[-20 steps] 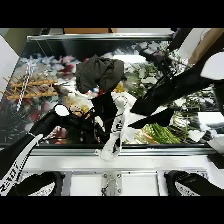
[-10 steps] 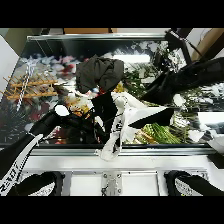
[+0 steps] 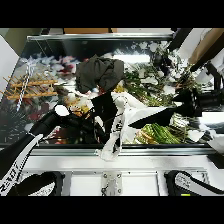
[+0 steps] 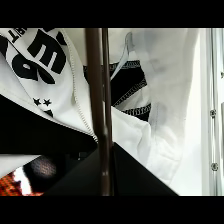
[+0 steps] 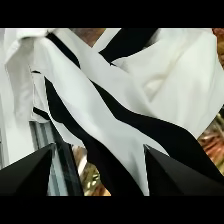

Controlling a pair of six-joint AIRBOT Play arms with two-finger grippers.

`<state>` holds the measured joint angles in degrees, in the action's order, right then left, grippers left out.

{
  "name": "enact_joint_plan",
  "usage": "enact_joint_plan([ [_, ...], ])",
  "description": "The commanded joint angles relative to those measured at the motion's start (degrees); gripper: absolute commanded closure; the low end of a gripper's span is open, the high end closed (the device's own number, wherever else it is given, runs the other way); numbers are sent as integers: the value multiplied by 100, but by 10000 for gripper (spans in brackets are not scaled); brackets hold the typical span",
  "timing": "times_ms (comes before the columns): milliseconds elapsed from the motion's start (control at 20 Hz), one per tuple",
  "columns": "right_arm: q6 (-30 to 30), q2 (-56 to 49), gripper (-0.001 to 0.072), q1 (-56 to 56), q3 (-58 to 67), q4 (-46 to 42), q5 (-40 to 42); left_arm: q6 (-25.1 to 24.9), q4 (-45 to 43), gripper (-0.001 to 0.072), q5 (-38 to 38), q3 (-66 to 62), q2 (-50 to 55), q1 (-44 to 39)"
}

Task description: Fold the clothes and pants, and hang the long-sleeved shirts on hangers.

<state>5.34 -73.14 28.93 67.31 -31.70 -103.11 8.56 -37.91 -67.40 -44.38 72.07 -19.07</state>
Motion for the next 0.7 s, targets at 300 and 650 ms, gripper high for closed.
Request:
enact_joint_plan([
  [300, -1910, -1169, 97, 85, -487, 498, -179, 2, -2, 695, 2, -7, 2, -2],
  [650, -1910, -1502, 97, -686, -490, 498, -175, 2, -2, 695, 7, -7, 2, -2],
])
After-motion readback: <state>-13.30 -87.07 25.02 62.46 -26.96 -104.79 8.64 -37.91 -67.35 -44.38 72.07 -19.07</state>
